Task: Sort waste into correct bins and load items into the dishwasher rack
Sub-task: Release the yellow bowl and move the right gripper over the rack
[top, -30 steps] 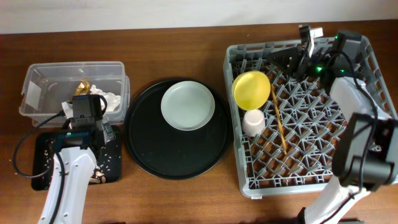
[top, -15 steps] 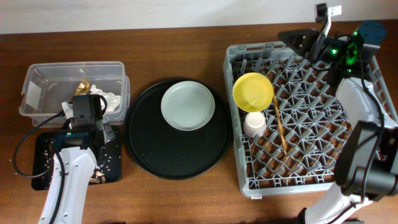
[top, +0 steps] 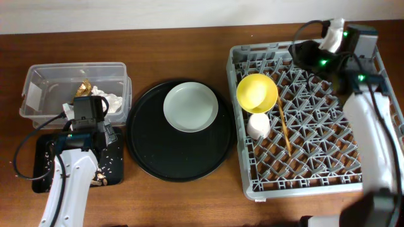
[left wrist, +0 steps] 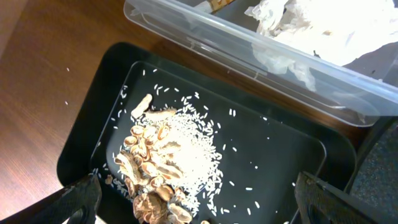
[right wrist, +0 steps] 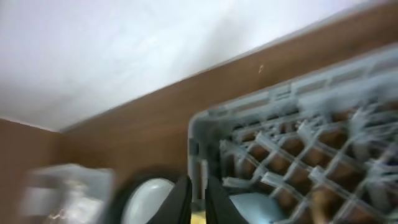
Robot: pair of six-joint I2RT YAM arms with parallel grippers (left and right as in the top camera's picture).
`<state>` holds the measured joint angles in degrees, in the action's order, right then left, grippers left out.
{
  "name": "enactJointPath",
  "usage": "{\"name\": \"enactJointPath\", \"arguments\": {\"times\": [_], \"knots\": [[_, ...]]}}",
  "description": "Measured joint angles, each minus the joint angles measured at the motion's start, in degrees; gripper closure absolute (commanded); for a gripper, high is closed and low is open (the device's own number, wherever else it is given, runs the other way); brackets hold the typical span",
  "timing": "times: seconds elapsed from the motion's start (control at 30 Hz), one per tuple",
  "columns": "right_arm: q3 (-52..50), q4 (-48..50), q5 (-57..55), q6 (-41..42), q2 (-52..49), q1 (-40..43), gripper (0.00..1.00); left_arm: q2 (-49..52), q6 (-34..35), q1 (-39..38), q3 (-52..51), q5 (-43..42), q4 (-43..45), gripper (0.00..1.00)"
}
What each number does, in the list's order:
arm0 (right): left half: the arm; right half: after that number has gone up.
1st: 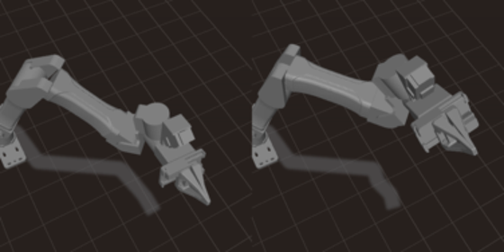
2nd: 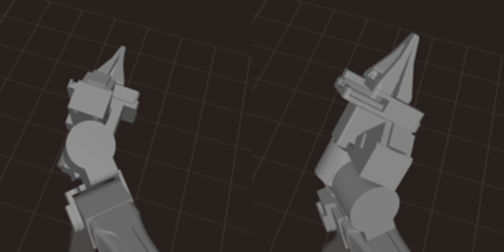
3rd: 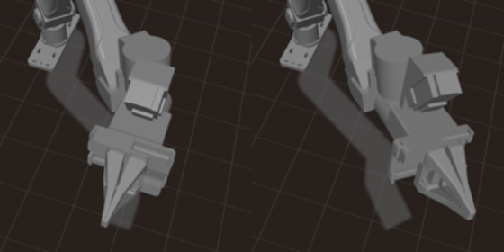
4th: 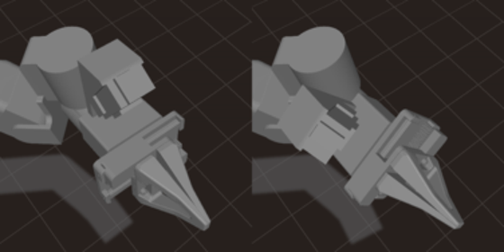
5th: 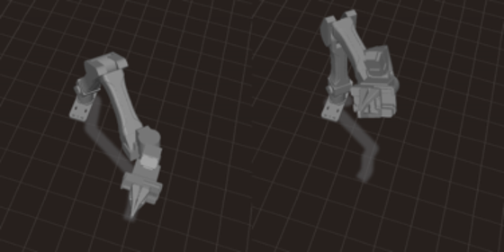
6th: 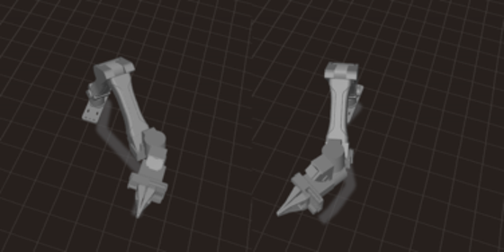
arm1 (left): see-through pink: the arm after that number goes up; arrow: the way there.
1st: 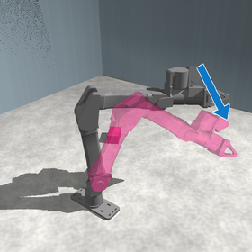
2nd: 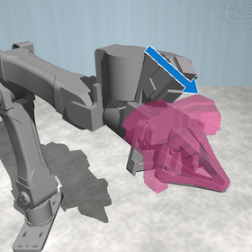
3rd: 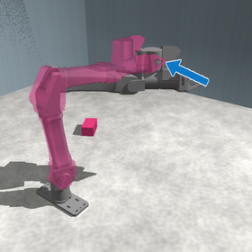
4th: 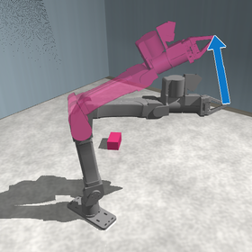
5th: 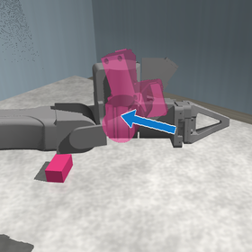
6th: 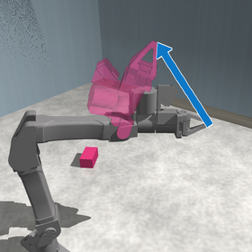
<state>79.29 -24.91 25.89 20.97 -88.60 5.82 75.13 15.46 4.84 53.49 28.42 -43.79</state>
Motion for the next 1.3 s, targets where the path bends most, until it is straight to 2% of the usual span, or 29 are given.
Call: {"name": "enactJointPath", "arguments": {"times": [0.07,0.17,0.3,0.43,0.7,0.97,1.3], "knots": [[0.07,-2.34,-5.31,-5.99,4.52,-3.34,0.69,0.0,0.0,0.0,0.0,0.0,0.02,0.01],[0.46,-5.62,-10.21,-13.62,8.59,-8.55,0.58,0.0,0.0,0.0,0.0,0.0,0.04,0.01],[0.63,-12.24,-13.44,-18.82,6.32,-13.6,0.62,0.0,0.0,0.0,0.0,0.0,0.07,0.01],[0.63,-16.44,-14.71,-20.28,1.49,-18.45,0.65,0.0,0.0,0.0,0.0,0.0,0.04,0.01],[0.63,-17.64,-21.86,-20.81,-5.31,-29.75,0.65,0.0,0.0,0.0,0.0,0.0,0.04,0.01],[0.63,-17.29,-26.93,-19.47,-12.79,-30.47,0.65,0.0,0.0,0.0,0.0,0.0,0.07,0.01],[0.63,-17.66,-27.69,-19.41,-10.78,-30.47,0.65,0.0,0.0,0.0,0.0,0.0,0.07,0.01]]}}
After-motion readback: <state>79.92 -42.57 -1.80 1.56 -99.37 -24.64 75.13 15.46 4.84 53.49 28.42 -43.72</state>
